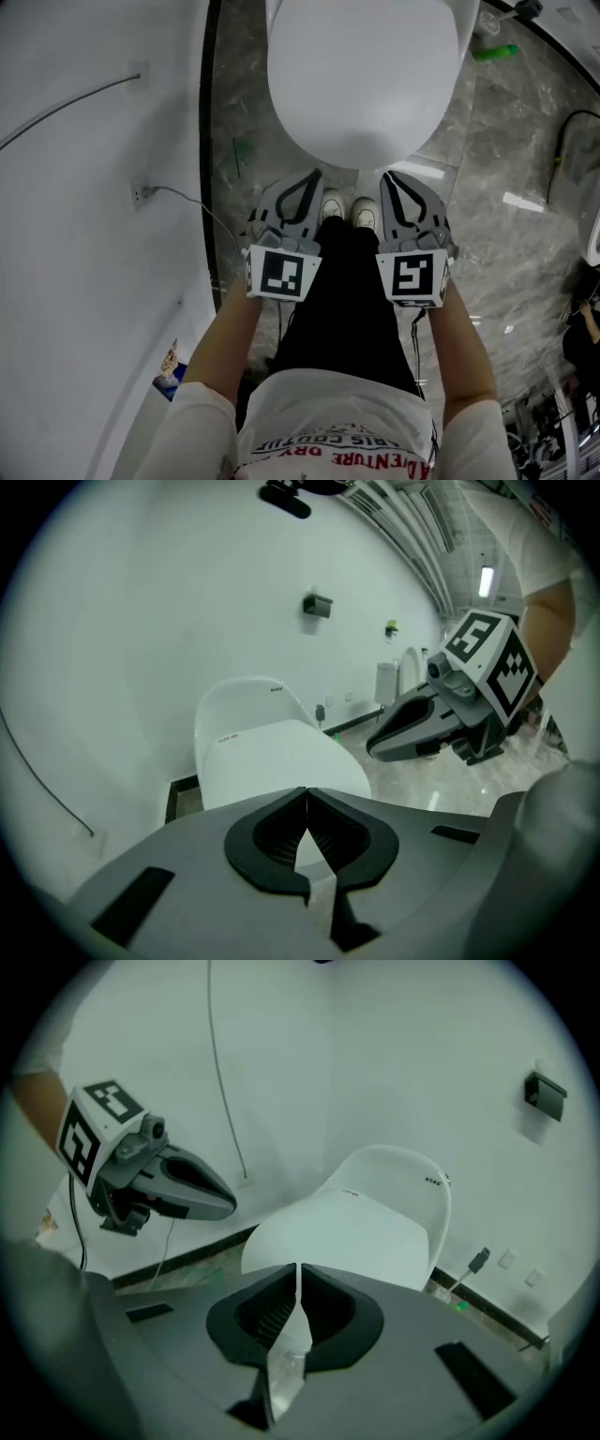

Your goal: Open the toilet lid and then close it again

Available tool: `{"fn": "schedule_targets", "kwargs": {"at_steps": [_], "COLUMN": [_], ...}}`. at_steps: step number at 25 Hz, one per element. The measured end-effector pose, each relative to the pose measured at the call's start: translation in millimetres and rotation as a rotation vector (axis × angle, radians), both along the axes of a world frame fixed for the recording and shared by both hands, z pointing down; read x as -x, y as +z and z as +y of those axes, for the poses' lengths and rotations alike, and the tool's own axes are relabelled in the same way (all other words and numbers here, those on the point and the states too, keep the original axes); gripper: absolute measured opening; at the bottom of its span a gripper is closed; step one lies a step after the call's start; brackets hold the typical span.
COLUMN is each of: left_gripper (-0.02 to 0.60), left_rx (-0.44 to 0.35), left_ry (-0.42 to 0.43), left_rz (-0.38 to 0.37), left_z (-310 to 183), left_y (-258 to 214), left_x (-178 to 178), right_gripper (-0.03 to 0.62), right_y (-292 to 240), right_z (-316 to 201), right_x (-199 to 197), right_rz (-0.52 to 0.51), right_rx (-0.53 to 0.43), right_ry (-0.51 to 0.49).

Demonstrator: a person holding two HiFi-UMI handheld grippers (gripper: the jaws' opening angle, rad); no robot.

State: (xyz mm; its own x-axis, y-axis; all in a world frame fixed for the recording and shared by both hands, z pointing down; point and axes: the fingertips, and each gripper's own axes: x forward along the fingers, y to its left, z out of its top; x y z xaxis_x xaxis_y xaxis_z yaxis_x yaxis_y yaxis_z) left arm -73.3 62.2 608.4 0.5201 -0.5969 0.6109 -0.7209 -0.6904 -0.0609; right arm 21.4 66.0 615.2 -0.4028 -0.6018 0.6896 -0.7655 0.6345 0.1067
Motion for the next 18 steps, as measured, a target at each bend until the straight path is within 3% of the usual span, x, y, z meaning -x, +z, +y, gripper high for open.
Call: {"fn": "schedule_targets", "kwargs": {"at_steps": [3, 7, 11, 14, 16, 18], "left_gripper": [0.008, 0.015, 0.106, 0.138, 0.141, 0.142], "left_rx": [-0.015, -0.043, -0.051, -0.127, -0.196, -0.253], "left_ry": [0.065, 0.175, 0.274, 0.355, 0.396, 0.423], "left_rz": [-0.073, -0.162, -0.270, -0.386, -0.457, -0.519], "left_z": [4, 13, 25, 29, 30, 30], "left_y": [38, 75, 110, 128, 134, 139], "left_x": [-7, -19, -27, -31, -35, -40], "right_gripper": [0.017, 0.017, 0.018, 0.043, 0.094, 0.097], "right_y": [35, 72, 101, 120, 130, 135], "right_z": [5, 15, 25, 30, 34, 36], "right_x": [0, 3, 3, 6, 8, 8], "right_rz": [0.129, 0.202, 0.325, 0.445, 0.496, 0.528], "right_rx": [-0.044, -0.080, -0.137, -0.192, -0.210, -0.224], "right_ry": [-0.096, -0.188, -0.294, -0.383, -0.429, -0.452]}}
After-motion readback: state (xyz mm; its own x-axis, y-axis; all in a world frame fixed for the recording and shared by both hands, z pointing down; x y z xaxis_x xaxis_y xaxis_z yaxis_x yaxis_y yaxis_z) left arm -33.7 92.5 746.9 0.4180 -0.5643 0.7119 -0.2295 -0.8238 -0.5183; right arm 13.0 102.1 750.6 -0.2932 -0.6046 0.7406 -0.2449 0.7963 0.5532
